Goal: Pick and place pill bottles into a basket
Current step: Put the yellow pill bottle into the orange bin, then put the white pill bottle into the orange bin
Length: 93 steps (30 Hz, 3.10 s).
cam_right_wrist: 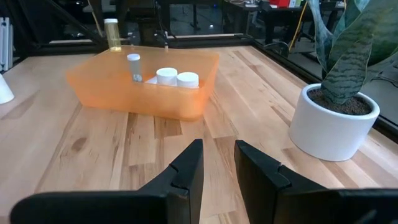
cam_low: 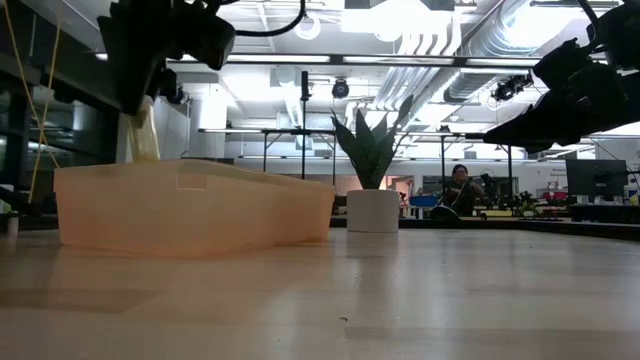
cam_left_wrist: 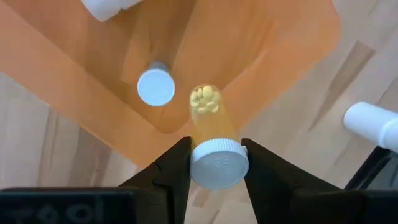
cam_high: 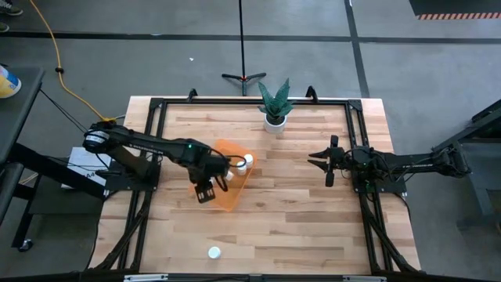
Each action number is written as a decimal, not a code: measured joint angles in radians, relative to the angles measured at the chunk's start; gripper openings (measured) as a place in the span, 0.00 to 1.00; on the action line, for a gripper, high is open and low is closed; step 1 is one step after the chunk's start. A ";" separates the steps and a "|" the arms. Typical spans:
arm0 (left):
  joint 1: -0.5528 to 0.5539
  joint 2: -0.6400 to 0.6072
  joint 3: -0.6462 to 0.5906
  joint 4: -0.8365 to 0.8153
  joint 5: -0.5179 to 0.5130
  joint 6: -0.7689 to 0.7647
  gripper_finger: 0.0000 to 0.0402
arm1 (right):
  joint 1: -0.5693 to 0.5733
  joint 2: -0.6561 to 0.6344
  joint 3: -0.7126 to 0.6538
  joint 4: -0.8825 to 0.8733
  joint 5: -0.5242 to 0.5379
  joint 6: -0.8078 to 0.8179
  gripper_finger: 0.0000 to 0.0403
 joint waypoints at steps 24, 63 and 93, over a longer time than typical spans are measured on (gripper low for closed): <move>0.010 0.013 -0.127 0.096 0.007 0.057 0.43 | 0.000 0.000 0.000 -0.012 0.000 0.000 0.20; 0.007 0.059 -0.052 -0.054 0.015 0.139 0.58 | 0.000 -0.001 0.000 -0.028 0.000 0.004 0.20; -0.512 0.014 -0.092 0.846 -0.095 0.345 0.54 | 0.000 -0.002 0.000 -0.028 0.000 0.097 0.20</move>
